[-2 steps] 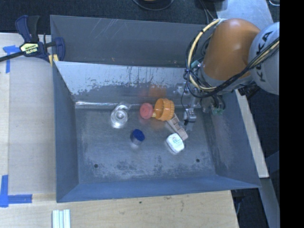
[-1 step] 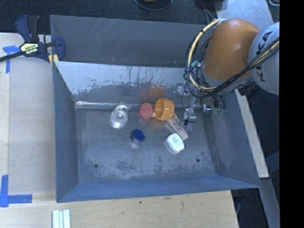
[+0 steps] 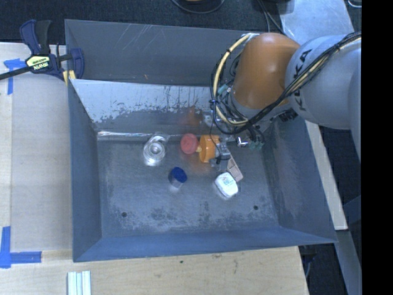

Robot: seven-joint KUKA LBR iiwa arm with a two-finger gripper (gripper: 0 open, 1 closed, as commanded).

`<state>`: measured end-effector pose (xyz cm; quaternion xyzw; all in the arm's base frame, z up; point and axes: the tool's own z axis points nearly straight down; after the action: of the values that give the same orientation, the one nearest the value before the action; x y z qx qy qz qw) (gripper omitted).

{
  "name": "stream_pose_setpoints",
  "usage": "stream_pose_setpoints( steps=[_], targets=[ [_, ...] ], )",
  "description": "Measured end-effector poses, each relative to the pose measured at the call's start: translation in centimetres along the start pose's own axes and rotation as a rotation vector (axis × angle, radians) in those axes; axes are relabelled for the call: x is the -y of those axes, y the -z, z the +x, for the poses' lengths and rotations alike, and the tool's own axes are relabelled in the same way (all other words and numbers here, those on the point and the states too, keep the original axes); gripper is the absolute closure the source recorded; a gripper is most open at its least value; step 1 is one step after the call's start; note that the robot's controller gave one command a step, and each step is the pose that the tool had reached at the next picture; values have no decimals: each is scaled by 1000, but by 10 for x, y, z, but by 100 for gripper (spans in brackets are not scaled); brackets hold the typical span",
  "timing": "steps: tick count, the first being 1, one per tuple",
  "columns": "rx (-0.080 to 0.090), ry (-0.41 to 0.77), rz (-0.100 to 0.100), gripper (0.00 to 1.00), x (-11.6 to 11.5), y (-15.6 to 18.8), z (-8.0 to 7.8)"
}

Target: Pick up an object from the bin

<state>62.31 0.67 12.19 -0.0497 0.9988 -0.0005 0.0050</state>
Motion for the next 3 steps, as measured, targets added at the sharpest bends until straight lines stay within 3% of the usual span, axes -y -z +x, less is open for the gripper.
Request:
stream_pose_setpoints(
  steps=[1, 2, 3],
  targets=[
    [-3, 150, -1, 100, -31, -17, 10],
    [-3, 149, -1, 100, -31, -17, 10],
    [6, 128, -6, 100, -24, -44, -2]
  ],
)
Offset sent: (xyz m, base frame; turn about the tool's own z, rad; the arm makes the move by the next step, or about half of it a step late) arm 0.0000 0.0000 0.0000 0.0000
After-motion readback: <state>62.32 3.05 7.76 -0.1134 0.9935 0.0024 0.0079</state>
